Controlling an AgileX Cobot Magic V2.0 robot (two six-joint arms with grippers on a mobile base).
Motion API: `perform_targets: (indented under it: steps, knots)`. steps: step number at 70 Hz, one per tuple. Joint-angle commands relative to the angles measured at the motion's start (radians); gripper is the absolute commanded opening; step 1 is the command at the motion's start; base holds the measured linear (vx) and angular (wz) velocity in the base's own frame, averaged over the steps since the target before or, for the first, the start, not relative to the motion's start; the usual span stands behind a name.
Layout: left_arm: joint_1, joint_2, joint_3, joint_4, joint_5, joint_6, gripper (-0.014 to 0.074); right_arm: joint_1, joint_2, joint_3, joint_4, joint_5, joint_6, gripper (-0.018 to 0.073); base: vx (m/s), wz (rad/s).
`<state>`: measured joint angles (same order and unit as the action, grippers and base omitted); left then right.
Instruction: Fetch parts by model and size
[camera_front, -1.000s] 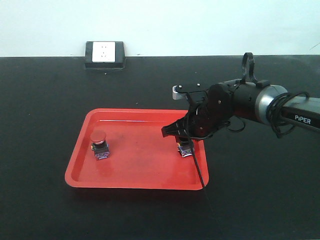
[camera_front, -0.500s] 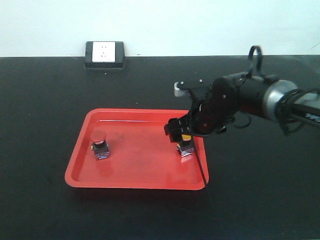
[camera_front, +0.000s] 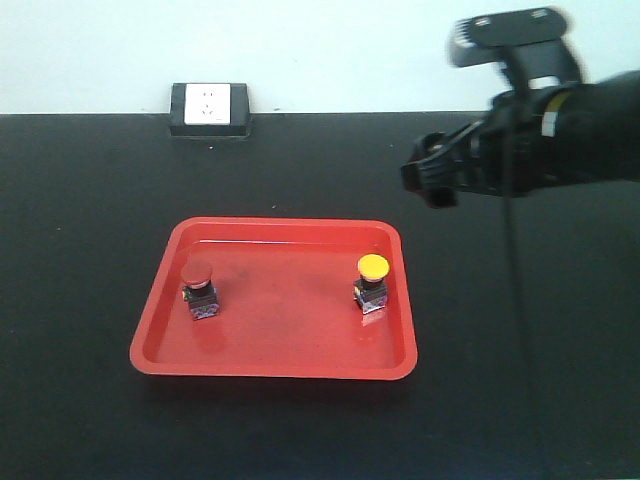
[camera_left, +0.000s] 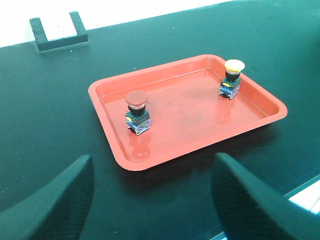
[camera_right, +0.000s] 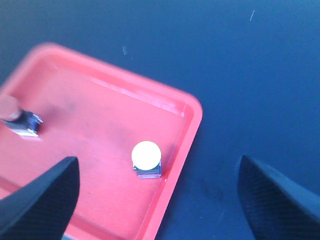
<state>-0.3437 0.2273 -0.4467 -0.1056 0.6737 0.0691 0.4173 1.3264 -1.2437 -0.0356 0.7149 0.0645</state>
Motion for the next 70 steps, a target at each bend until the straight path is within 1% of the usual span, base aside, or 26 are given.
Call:
perform_targets:
  steps: [1,22,37,46,60,66,70]
  knots:
    - [-0.005,0.010,-0.025,-0.013,-0.075,-0.006,0.0482,-0.003,-0.147,0.067,-0.013,-0.108,-0.010,0.0594,0.00,0.00]
    - [-0.005,0.010,-0.025,-0.013,-0.076,-0.006,0.0482,-0.003,-0.545,0.399,-0.012,-0.230,-0.011,0.0594,0.00,0.00]
    - [-0.005,0.010,-0.025,-0.014,-0.076,-0.006,0.0482,-0.003,-0.839,0.614,-0.005,-0.258,-0.011,0.0594,0.00,0.00]
    - [-0.005,0.010,-0.025,-0.015,-0.076,-0.006,0.0482,-0.003,-0.989,0.709,-0.003,-0.259,-0.011,0.0594,0.00,0.00]
    - [-0.005,0.010,-0.025,-0.015,-0.076,-0.006,0.0476,-0.003,-1.109,0.839,-0.005,-0.302,-0.014,0.0594,0.00,0.00]
    - [-0.005,0.011,-0.025,-0.015,-0.076,-0.007,0.0444,-0.003,-1.116,0.870,0.006,-0.312,-0.014,0.0594,0.00,0.00]
    - [-0.005,0.012,-0.025,-0.014,-0.076,-0.007,0.0404,-0.003,-1.116,0.884,0.005,-0.313,-0.016,0.0591,0.00,0.00]
